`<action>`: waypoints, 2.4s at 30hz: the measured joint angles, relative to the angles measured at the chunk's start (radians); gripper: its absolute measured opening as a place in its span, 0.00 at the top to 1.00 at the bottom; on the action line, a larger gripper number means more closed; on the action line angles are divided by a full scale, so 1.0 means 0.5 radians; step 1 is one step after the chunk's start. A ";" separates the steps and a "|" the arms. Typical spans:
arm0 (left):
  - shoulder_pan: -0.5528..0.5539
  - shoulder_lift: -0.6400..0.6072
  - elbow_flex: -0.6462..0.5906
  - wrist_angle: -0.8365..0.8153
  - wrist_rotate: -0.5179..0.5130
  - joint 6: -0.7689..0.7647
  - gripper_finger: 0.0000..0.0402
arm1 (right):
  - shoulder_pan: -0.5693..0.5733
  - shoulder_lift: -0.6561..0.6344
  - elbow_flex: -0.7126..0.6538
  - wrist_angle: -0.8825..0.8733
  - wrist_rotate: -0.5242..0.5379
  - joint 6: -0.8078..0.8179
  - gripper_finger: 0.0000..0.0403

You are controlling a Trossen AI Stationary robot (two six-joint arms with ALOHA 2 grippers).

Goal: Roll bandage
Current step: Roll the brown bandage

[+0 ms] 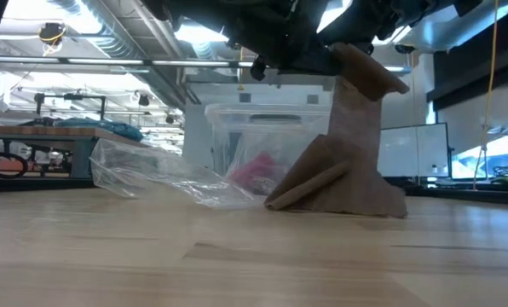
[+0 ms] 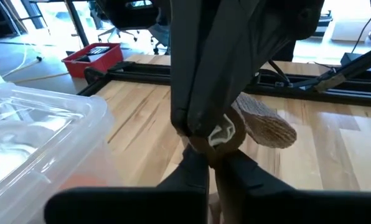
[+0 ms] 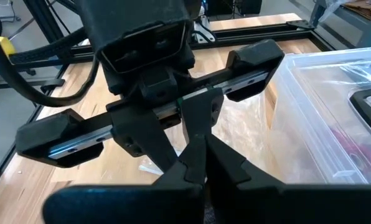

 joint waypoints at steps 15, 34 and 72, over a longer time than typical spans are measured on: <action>-0.014 -0.001 0.000 0.000 0.000 0.060 1.00 | 0.000 0.000 0.001 -0.008 -0.077 0.156 0.98; -0.037 -0.011 0.002 -0.012 -0.005 0.087 1.00 | 0.024 -0.279 0.557 -1.625 -0.065 0.002 0.57; -0.020 0.347 0.003 -0.159 0.486 -0.151 0.60 | 0.903 0.274 -0.789 0.125 0.352 1.650 0.56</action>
